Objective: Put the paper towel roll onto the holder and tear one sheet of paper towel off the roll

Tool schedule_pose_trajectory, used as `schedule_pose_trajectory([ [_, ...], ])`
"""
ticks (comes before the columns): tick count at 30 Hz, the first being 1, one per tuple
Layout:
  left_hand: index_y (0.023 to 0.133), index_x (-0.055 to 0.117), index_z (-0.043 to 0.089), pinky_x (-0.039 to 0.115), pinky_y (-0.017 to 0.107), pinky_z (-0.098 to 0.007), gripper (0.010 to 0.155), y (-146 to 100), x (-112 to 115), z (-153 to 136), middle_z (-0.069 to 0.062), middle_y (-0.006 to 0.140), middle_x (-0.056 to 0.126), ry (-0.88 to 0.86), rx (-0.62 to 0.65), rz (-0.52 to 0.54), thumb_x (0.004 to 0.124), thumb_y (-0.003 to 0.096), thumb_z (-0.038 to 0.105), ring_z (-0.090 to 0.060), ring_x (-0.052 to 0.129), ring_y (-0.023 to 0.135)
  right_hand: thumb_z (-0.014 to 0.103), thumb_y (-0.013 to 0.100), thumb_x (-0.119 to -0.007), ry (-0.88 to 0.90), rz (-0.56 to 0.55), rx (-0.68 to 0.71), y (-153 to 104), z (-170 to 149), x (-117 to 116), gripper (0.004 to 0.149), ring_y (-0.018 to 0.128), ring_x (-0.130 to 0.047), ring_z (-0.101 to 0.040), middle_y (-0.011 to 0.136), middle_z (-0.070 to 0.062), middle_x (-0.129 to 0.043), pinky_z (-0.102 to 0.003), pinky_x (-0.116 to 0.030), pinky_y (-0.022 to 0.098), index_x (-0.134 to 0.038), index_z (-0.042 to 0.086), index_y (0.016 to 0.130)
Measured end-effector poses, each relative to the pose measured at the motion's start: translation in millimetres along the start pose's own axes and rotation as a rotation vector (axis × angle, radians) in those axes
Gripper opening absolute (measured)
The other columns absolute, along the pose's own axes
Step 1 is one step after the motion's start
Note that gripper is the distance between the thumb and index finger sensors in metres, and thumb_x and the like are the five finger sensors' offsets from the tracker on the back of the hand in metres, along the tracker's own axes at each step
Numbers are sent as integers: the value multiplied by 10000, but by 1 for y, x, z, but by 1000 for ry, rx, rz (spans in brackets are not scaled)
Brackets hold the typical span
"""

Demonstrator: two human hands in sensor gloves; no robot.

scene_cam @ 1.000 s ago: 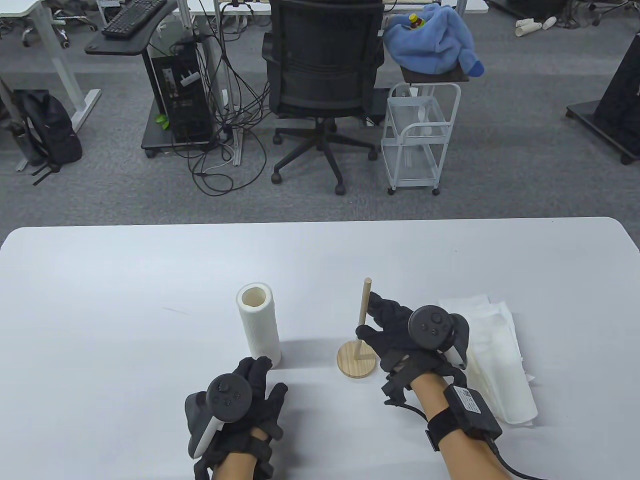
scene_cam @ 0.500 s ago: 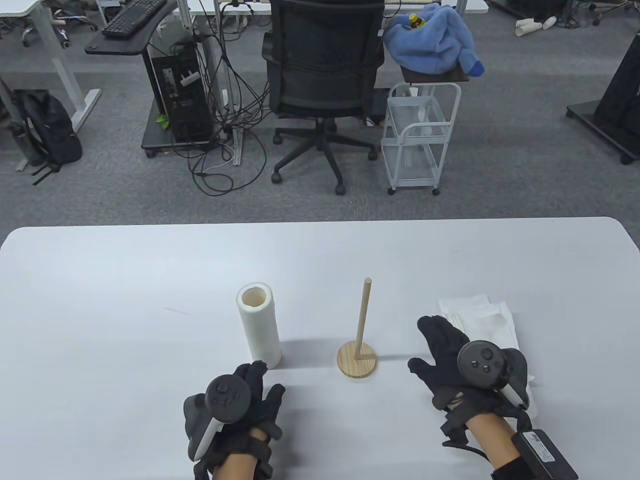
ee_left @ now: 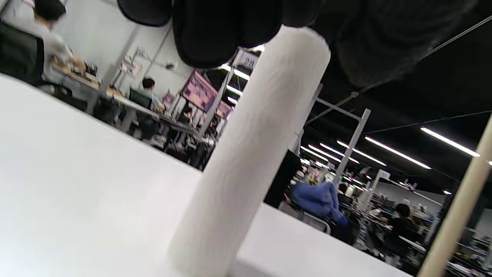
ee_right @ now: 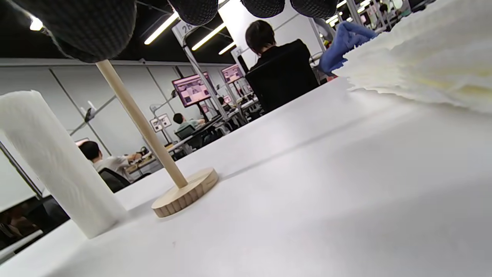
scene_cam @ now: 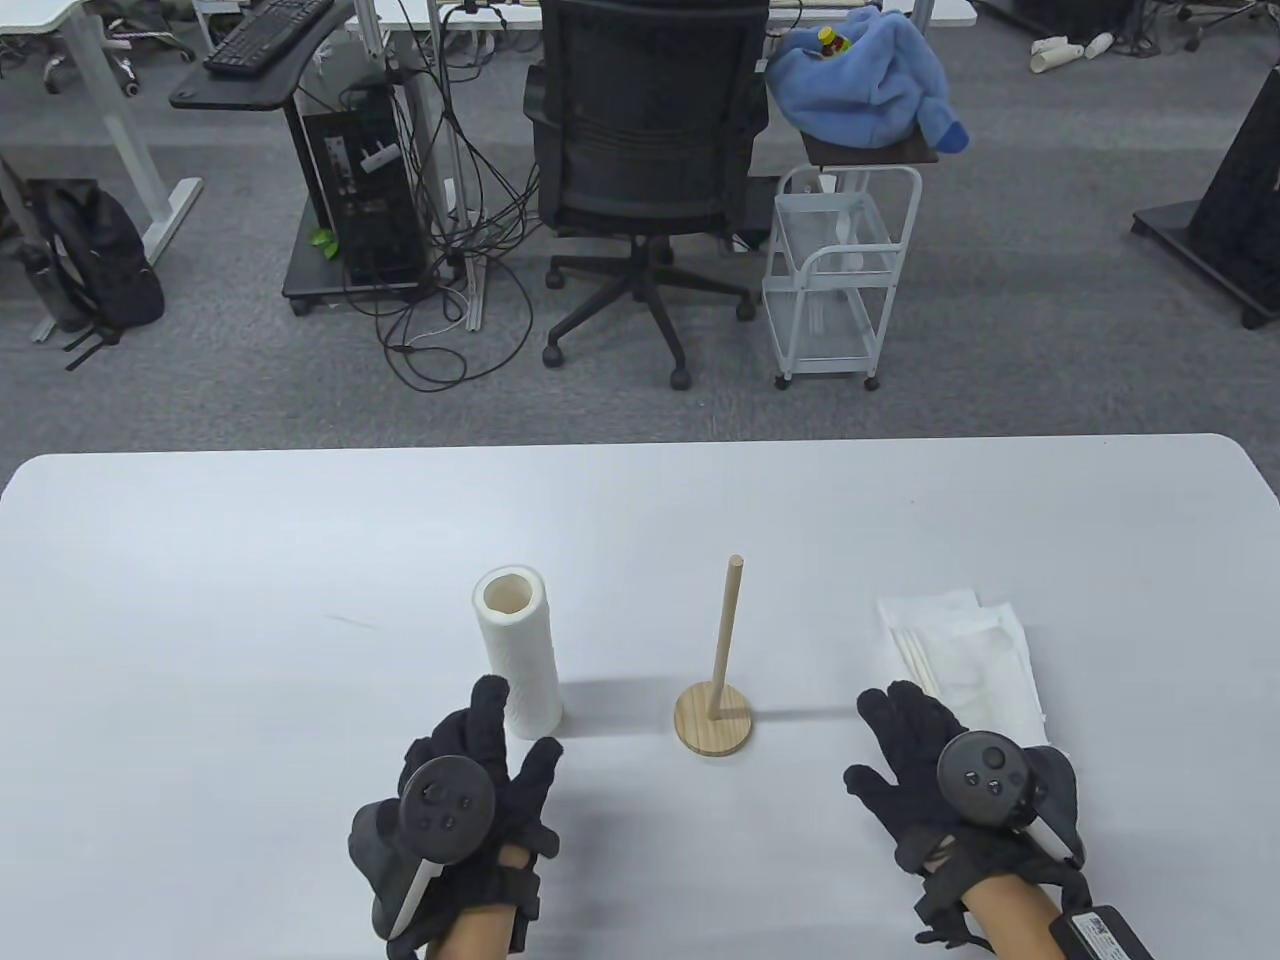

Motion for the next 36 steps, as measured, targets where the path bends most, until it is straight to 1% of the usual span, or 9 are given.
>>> schedule_pose_trajectory([
  [3,1048,429,303,526,726,-585,762,14,-21,18,15,871,647,79,-34,31,834,448,541,-321,754,752,575,479,-715,67,1,-19,-1,-4,1,733,1033,-382,-487,1139,-174,-292,-634,-373,728,-370,328,1078],
  [6,1041,484,309,542,737,-572,729,32,-32,30,31,863,668,168,-71,48,835,447,542,-305,775,747,573,475,-717,107,-1,-34,-2,-8,3,732,1030,-393,-487,1135,-176,-315,-635,-377,726,-380,324,1076],
  [11,1040,490,368,533,773,-549,693,53,-21,35,64,882,659,188,-178,-11,822,456,539,-279,766,778,565,473,-720,166,18,-60,-4,-13,2,723,1025,-399,-489,1128,-181,-355,-633,-378,724,-405,312,1072],
  [14,1029,490,442,533,774,-549,664,58,-10,38,75,887,651,233,-178,-18,808,457,547,-270,763,780,563,473,-722,196,2,-47,-4,-12,4,722,1024,-405,-489,1125,-185,-373,-634,-381,723,-412,305,1072],
  [19,992,563,491,538,783,-531,565,63,-1,42,89,881,662,268,-178,-10,767,469,551,-255,773,779,566,473,-719,213,14,-54,-4,-13,3,720,1024,-407,-488,1125,-183,-377,-633,-383,723,-414,307,1071],
  [22,939,635,491,546,781,-528,478,64,-1,43,98,863,687,253,-180,11,742,476,544,-250,787,780,566,473,-719,233,17,-66,-4,-15,4,719,1022,-410,-491,1124,-183,-383,-633,-385,722,-418,305,1071],
  [26,903,682,483,549,772,-535,435,66,-4,48,88,846,708,294,-140,5,742,475,529,-259,796,771,566,474,-718,252,16,-72,-4,-17,5,720,1022,-409,-491,1123,-186,-378,-633,-385,722,-414,303,1072],
  [30,892,693,480,550,765,-540,421,67,-17,56,83,847,709,294,-87,13,737,475,517,-261,800,766,567,475,-718,265,17,-72,-4,-16,5,722,1021,-410,-493,1124,-187,-375,-634,-385,722,-411,304,1073],
  [36,892,701,482,543,774,-532,423,70,-49,77,96,867,720,258,-7,32,740,472,515,-255,792,794,572,469,-724,276,28,-58,-3,-16,4,726,1022,-411,-491,1125,-184,-376,-634,-385,722,-418,305,1071],
])
Point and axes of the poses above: the tracker on the back of each hand, its own z axis roughly to the thumb side, its own y axis roughly from the wrist to the fingertips, x = y × z, the point moved 2 cm from there along y, roughly from the wrist to the fingertips
